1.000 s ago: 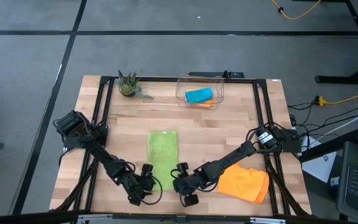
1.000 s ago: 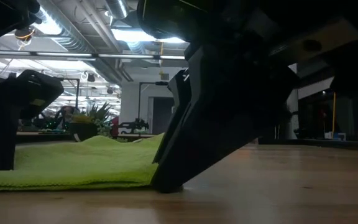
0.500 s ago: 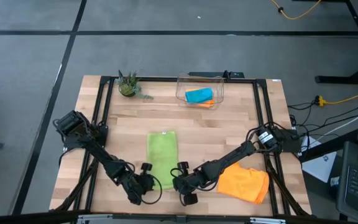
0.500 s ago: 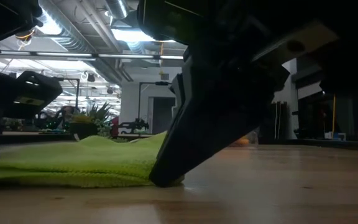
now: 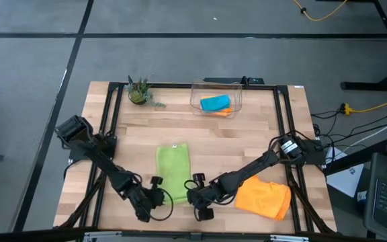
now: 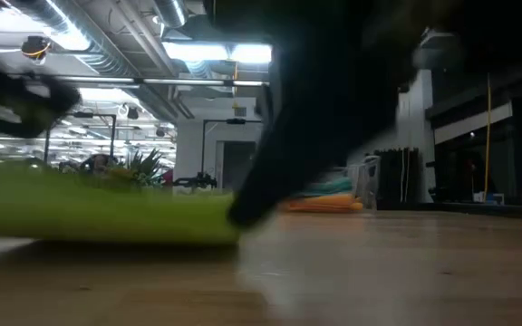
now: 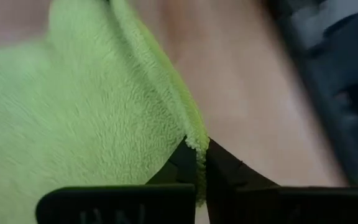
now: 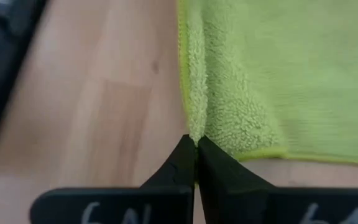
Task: Fold microfiber towels
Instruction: Fold the green towel on the table
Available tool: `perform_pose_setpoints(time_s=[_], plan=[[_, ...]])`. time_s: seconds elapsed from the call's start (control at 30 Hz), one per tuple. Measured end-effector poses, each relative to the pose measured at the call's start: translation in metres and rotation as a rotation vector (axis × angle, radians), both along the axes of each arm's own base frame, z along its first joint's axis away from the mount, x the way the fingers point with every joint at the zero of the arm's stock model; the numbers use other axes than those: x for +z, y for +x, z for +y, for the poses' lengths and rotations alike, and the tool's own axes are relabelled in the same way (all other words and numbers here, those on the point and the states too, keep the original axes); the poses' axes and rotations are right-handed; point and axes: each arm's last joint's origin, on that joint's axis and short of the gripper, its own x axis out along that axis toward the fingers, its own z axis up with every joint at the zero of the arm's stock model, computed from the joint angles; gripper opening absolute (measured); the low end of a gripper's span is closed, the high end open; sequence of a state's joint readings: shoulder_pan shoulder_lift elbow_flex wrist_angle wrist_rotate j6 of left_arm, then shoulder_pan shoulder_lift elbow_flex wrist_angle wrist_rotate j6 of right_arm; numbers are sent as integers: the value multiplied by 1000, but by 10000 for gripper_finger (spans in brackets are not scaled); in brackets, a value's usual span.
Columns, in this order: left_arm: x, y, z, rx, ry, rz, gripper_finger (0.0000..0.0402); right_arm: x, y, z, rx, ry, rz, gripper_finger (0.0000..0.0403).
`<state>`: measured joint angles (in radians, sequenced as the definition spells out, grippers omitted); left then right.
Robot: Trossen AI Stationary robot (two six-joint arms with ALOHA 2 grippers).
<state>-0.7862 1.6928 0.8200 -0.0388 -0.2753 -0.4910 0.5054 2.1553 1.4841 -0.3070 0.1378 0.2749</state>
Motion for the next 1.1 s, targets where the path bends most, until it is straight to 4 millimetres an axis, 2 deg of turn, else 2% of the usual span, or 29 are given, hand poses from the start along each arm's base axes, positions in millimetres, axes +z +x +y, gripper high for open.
perform_pose_setpoints(time_s=[0.13,0.23,0.33,0.47,0.63,0.77,0.87,0.97,1.1], plan=[[24,-3,2,-24,-63,-24,0,26,2,2,10,-22,-12,4],[45,-8,6,-21,-97,-75,0,42,5,2,7,-110,-33,4],[59,-16,16,-21,-37,-99,0,58,10,2,9,-209,-95,4],[74,-26,33,25,80,-118,0,63,17,-11,-19,-352,-142,4],[69,-30,53,81,238,-32,0,56,31,-43,-80,-411,-130,4],[58,-21,69,129,326,47,0,49,44,-72,-133,-430,-110,4],[51,-11,80,147,376,76,0,36,53,-89,-159,-429,-77,4],[45,-3,90,183,400,111,0,21,58,-101,-171,-427,-36,4],[32,1,101,204,445,217,0,13,60,-107,-181,-431,-18,4]])
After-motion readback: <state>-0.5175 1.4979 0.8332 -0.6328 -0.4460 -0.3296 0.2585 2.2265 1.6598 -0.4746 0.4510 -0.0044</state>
